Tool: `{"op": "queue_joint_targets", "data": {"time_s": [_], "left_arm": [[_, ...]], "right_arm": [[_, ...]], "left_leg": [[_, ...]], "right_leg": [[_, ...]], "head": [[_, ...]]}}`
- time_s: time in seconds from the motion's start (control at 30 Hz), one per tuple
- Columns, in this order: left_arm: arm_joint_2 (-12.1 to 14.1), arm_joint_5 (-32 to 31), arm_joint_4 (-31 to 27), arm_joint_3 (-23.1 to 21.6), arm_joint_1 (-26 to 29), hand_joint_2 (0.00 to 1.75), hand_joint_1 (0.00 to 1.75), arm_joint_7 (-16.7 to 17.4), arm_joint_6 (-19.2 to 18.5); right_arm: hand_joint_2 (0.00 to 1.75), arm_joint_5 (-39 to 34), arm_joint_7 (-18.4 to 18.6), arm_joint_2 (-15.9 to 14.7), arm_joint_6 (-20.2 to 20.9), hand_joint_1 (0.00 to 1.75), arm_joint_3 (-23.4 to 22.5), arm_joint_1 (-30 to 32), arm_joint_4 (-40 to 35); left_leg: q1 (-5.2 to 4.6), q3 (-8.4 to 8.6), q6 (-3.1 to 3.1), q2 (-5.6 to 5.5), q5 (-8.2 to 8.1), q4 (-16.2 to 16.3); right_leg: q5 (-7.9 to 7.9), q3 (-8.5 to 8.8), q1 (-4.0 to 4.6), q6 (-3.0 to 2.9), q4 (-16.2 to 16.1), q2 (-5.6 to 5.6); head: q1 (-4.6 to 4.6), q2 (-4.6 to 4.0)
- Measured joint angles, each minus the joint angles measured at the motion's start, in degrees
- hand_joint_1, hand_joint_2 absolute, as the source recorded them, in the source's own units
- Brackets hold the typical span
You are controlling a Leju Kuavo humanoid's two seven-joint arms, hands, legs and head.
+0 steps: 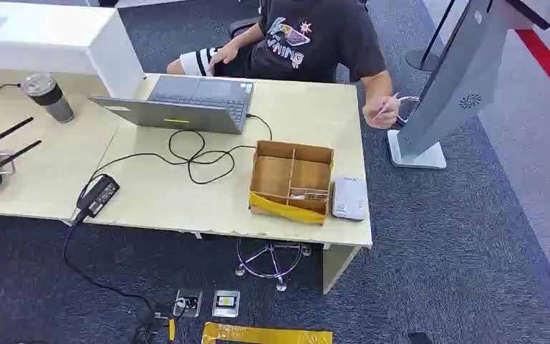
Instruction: Pass the card to the sensor for recognition and then transmit it.
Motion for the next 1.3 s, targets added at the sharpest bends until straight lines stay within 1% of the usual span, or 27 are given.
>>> {"op": "queue_joint_targets", "data": {"time_s": [0.07, 0.2, 0.33, 0.37, 0.47, 0.63, 0.77, 0.8, 0.93, 1.13, 1.23, 1.3], "left_arm": [[0.0, 0.0, 0.0, 0.0, 0.0, 1.75, 0.00, 0.1, -0.2], [0.1, -0.5, 0.0, -0.5, -0.1, 1.75, 0.00, 0.3, -0.6], [0.2, -0.7, 0.0, -0.7, -0.3, 1.75, 0.00, 0.8, -0.8], [0.2, -0.8, 0.0, -0.9, -0.3, 1.75, 0.00, 0.9, -0.9], [0.1, -1.6, 0.0, -0.9, -0.6, 1.75, 0.00, 1.2, -1.3], [0.1, -2.2, 0.0, -1.9, -1.1, 1.75, 0.00, 1.4, -1.3], [0.1, -2.4, 0.0, -2.2, -1.2, 1.75, 0.00, 1.4, -1.3], [0.1, -2.4, 0.0, -2.3, -1.2, 1.75, 0.00, 1.4, -1.2], [0.0, -2.4, 0.0, -2.3, -1.2, 1.75, 0.00, 1.4, -1.2], [0.0, -2.4, 0.0, -2.3, -1.2, 1.75, 0.00, 1.1, -1.0], [0.0, -2.4, 0.0, -2.3, -1.3, 1.75, 0.00, 0.9, -0.9], [0.0, -2.5, 0.0, -2.3, -1.3, 1.75, 0.00, 0.8, -0.9]], "right_arm": [[1.75, -0.3, -1.0, -0.1, -0.4, 0.00, 0.0, -0.7, 0.0], [1.75, -1.6, -3.6, -0.3, -3.2, 0.00, 0.0, -2.8, 0.0], [1.75, -4.9, -6.3, -0.8, -6.1, 0.00, -0.7, -5.7, 0.0], [1.75, -5.8, -7.6, -1.1, -7.6, 0.00, -1.1, -6.5, 0.0], [1.75, -7.2, -14.1, -2.3, -12.2, 0.00, -1.8, -10.0, -0.5], [1.75, -8.8, -19.9, -4.8, -15.0, 0.00, -2.5, -15.8, -1.5], [1.75, -11.7, -26.1, -5.8, -17.5, 0.00, -3.1, -19.3, -3.0], [1.75, -12.2, -26.9, -6.0, -17.7, 0.00, -3.2, -20.3, -3.5], [1.75, -13.0, -28.0, -6.4, -18.3, 0.00, -3.3, -22.7, -4.7], [1.75, -16.0, -33.8, -6.4, -19.7, 0.00, -3.2, -26.2, -8.3], [1.75, -16.7, -33.8, -6.2, -21.2, 0.00, -1.9, -28.5, -12.5], [1.75, -15.8, -31.9, -6.0, -22.9, 0.00, 0.2, -29.0, -17.5]], "left_leg": [[0.00, 0.00, 0.00, 0.00, 0.00, 0.0], [0.00, 0.02, 0.01, 0.00, 0.02, 0.0], [-0.01, 0.02, 0.01, 0.00, 0.04, 0.0], [-0.01, 0.02, 0.01, 0.00, 0.04, 0.0], [-0.04, 0.02, 0.01, 0.01, 0.06, 0.0], [-0.05, 0.03, 0.05, -0.01, 0.14, 0.0], [-0.07, 0.02, 0.05, 0.00, 0.14, 0.0], [-0.07, 0.03, 0.05, 0.00, 0.14, 0.0], [-0.06, 0.02, 0.05, -0.06, 0.15, 0.0], [-0.08, -0.02, 0.07, -0.02, 0.17, 0.0], [-0.10, -0.01, 0.12, -0.04, 0.22, 0.0], [-0.10, -0.02, 0.11, -0.12, 0.24, 0.0]], "right_leg": [[0.00, 0.01, 0.00, 0.00, 0.0, 0.00], [0.01, 0.03, 0.00, 0.00, 0.0, 0.01], [0.04, 0.04, -0.01, 0.02, 0.0, 0.00], [0.05, 0.04, -0.01, 0.03, 0.0, 0.01], [0.10, 0.01, -0.05, 0.03, 0.0, 0.01], [0.12, 0.05, -0.06, 0.05, 0.0, -0.01], [0.14, 0.02, -0.08, 0.05, 0.0, 0.01], [0.14, 0.01, -0.08, 0.05, 0.0, 0.02], [0.14, 0.04, -0.06, 0.05, 0.0, -0.07], [0.16, 0.03, -0.08, 0.05, 0.1, -0.04], [0.16, 0.03, -0.10, 0.05, 0.1, -0.06], [0.16, 0.04, -0.10, 0.05, 0.1, -0.13]], "head": [[0.00, 0.00], [0.00, -0.02], [0.00, 0.00], [0.00, -0.02], [0.00, 0.00], [0.00, 0.00], [-0.02, 0.00], [0.00, 0.00], [0.00, 0.00], [0.00, 0.00], [0.00, 0.00], [0.02, 0.00]]}}
